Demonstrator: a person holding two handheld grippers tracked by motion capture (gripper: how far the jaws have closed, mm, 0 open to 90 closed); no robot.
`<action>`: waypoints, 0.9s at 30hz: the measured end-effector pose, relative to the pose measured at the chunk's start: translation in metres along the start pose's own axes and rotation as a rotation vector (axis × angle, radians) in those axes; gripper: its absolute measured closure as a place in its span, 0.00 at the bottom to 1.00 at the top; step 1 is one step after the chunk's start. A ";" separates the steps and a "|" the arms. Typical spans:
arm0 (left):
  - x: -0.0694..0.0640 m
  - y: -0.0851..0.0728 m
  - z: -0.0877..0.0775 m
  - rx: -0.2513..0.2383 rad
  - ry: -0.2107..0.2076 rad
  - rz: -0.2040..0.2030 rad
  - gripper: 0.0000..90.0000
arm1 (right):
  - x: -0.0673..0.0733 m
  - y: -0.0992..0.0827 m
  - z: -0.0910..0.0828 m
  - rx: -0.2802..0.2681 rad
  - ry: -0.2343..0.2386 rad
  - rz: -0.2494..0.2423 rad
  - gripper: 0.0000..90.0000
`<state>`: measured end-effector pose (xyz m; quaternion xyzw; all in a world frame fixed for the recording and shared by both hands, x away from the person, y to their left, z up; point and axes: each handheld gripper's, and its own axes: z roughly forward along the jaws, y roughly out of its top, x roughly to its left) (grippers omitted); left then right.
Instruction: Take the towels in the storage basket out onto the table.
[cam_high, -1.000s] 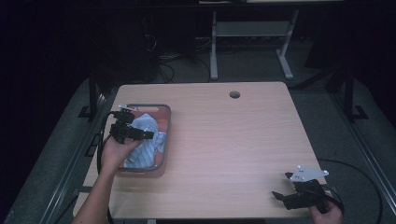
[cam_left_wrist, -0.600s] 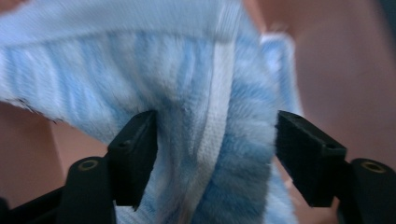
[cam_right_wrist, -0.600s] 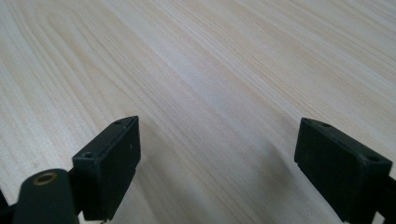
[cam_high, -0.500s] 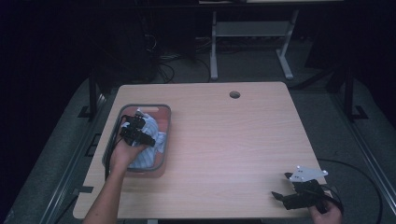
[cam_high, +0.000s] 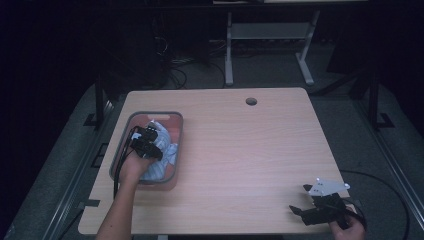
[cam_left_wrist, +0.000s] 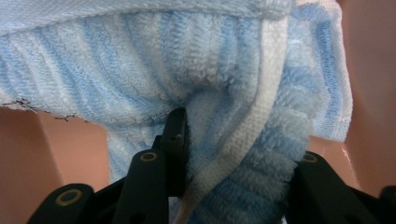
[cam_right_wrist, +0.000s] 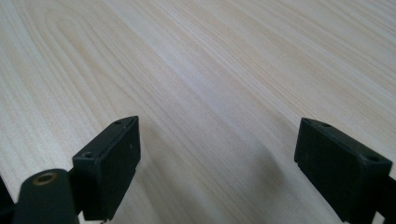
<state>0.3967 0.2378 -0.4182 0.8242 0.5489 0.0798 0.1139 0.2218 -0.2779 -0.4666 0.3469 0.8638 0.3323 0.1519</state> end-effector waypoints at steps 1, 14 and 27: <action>0.000 0.000 0.000 0.000 0.000 0.000 0.71 | 0.000 0.000 0.000 0.001 0.000 0.000 0.15; 0.001 -0.002 -0.003 -0.009 -0.011 -0.005 0.76 | -0.001 0.000 -0.001 -0.015 -0.007 0.009 0.15; 0.013 -0.018 -0.031 -0.135 -0.110 -0.069 0.79 | -0.001 0.000 -0.003 -0.020 -0.017 0.019 0.15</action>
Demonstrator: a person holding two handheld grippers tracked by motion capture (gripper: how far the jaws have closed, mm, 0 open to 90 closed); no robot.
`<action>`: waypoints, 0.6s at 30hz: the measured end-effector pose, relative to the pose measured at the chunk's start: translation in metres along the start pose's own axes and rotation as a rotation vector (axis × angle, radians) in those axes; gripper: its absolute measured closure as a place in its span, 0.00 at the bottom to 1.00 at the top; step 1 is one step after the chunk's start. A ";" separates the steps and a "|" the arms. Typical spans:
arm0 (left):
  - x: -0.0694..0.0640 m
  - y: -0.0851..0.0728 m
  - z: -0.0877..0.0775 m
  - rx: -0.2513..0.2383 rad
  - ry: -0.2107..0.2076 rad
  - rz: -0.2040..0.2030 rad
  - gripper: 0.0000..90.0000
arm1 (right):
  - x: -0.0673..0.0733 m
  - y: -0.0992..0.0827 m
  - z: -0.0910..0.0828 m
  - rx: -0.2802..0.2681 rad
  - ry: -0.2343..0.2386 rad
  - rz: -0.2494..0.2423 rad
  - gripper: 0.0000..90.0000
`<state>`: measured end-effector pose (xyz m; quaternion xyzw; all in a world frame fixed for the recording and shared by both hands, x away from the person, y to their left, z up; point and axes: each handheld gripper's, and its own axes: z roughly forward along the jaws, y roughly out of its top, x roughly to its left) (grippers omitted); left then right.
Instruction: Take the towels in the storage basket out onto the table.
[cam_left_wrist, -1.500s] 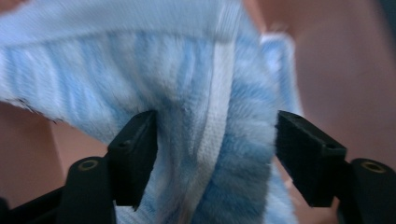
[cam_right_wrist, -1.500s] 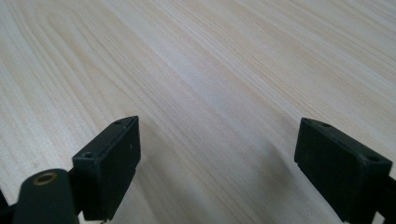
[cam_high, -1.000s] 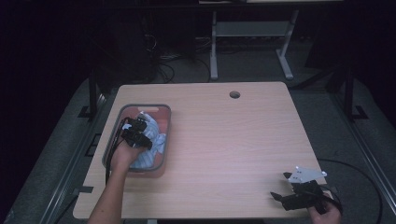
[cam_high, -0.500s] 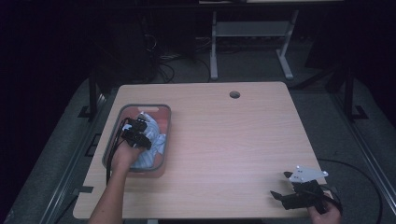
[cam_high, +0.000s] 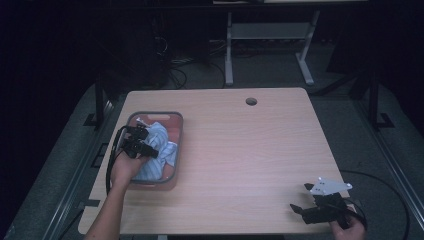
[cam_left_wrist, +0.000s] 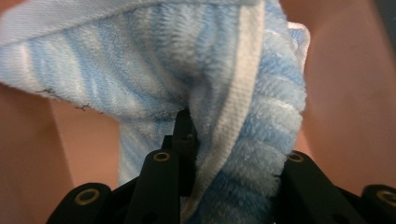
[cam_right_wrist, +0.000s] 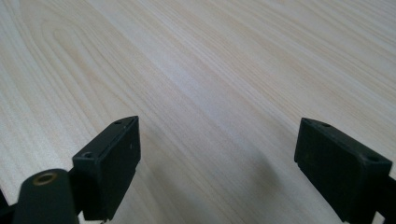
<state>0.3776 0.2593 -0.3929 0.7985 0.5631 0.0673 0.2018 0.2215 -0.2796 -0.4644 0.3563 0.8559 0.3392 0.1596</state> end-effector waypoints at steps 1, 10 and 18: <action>0.001 -0.002 -0.006 -0.029 -0.027 -0.005 0.79 | 0.000 0.000 0.000 -0.002 -0.002 0.003 0.15; -0.001 -0.013 -0.032 -0.141 -0.104 0.010 0.78 | 0.000 0.000 -0.002 -0.005 -0.008 0.003 0.15; 0.002 -0.022 -0.047 -0.215 -0.163 -0.001 0.78 | 0.000 0.000 -0.003 -0.006 -0.014 0.001 0.15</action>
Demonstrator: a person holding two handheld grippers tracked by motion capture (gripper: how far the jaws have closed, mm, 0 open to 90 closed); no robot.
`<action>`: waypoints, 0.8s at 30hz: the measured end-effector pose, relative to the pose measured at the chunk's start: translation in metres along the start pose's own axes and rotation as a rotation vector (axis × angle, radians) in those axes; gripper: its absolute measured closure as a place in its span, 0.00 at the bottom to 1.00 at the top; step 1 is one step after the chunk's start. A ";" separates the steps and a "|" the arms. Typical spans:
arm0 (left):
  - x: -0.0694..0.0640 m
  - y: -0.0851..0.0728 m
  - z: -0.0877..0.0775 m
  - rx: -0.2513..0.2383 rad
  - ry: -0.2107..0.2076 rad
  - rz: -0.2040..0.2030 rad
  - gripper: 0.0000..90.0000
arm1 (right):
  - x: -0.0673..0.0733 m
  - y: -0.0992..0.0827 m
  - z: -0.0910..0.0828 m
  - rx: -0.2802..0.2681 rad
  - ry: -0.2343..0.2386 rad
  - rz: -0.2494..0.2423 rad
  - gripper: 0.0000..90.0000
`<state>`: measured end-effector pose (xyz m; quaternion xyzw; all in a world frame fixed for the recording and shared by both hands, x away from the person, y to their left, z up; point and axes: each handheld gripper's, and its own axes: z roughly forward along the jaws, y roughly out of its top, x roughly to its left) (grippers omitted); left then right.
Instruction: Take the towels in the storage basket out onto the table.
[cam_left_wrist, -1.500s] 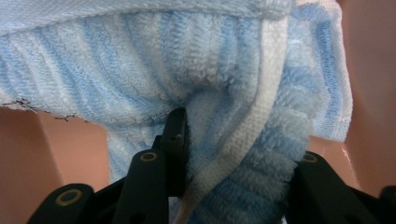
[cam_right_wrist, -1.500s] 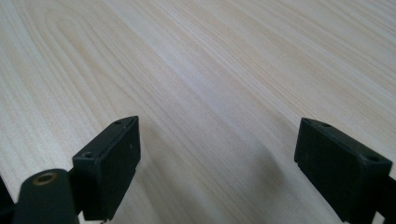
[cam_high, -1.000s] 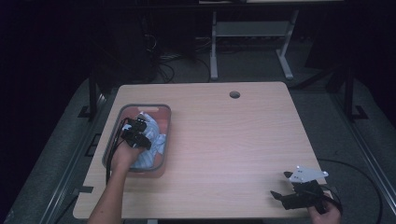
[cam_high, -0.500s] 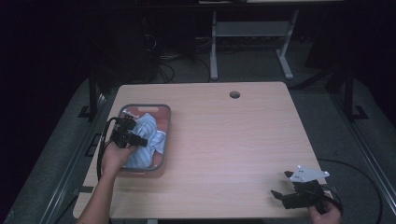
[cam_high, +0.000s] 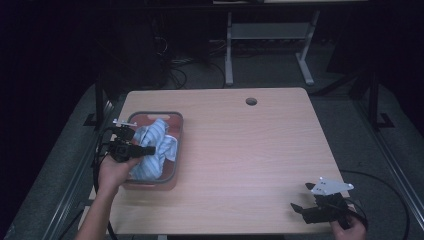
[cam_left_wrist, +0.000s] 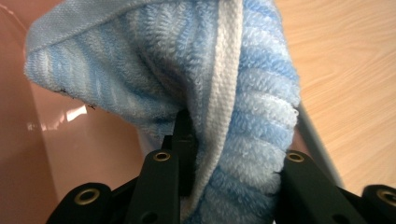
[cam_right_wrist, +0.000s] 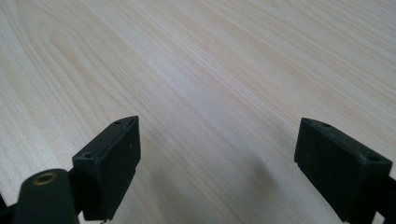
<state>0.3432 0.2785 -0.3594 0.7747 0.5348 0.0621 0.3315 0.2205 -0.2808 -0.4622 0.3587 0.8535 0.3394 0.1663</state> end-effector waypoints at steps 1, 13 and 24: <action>0.000 -0.001 -0.004 -0.015 -0.019 -0.011 0.78 | 0.000 0.000 0.000 -0.002 -0.003 0.001 0.15; 0.000 0.004 -0.022 -0.062 -0.051 -0.023 0.78 | 0.000 -0.001 0.000 0.000 -0.001 -0.001 0.15; -0.010 0.012 -0.037 -0.105 -0.069 -0.015 0.78 | -0.001 0.000 0.001 0.003 0.002 -0.001 0.15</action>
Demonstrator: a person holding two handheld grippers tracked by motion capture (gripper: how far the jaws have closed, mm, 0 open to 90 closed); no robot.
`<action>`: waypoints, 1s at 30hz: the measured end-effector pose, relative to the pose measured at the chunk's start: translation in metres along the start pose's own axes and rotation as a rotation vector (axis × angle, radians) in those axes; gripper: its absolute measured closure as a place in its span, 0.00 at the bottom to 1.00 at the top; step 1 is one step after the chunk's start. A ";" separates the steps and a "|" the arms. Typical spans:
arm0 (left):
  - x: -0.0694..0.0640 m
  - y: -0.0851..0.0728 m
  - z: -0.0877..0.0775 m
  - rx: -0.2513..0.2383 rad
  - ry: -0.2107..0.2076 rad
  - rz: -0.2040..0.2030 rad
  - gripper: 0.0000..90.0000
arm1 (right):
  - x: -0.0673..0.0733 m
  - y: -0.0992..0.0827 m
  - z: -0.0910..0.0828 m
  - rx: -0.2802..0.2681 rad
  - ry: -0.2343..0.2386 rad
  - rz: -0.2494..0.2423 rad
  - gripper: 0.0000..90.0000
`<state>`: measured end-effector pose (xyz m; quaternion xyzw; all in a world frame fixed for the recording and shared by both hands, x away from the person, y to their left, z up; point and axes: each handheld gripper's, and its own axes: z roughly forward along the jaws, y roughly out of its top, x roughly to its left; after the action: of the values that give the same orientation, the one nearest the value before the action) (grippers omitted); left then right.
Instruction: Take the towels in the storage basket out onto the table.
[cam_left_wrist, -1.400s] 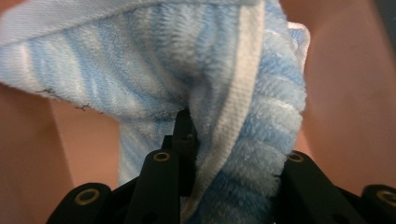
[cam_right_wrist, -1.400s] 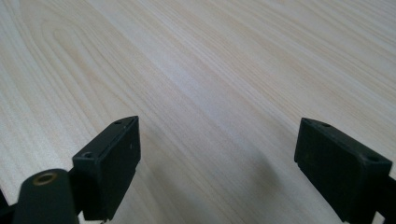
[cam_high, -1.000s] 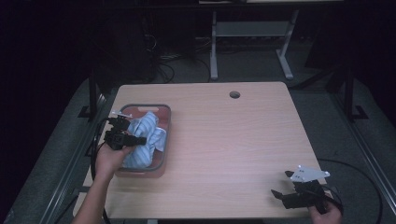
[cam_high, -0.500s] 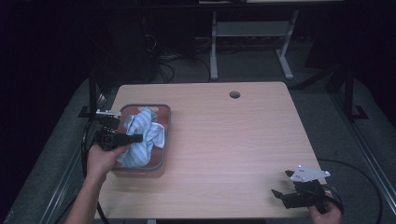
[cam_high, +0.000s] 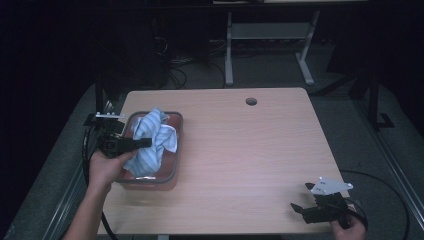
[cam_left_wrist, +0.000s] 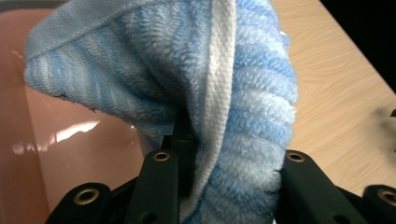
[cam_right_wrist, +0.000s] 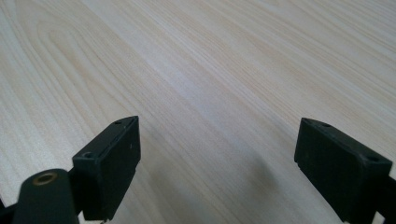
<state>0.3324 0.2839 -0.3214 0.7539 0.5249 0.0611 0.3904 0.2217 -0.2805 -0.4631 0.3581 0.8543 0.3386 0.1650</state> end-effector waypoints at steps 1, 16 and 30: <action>-0.004 0.004 -0.002 -0.005 0.002 0.004 0.78 | 0.000 0.000 0.000 0.000 0.000 0.000 0.15; -0.024 0.023 -0.006 -0.011 -0.038 0.032 0.78 | -0.002 -0.001 0.000 0.000 0.003 0.007 0.15; -0.045 0.039 -0.010 -0.025 -0.062 0.069 0.78 | -0.002 0.000 0.000 -0.002 0.003 -0.001 0.15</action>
<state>0.3365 0.2460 -0.2753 0.7681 0.4855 0.0575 0.4136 0.2236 -0.2816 -0.4629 0.3570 0.8545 0.3398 0.1642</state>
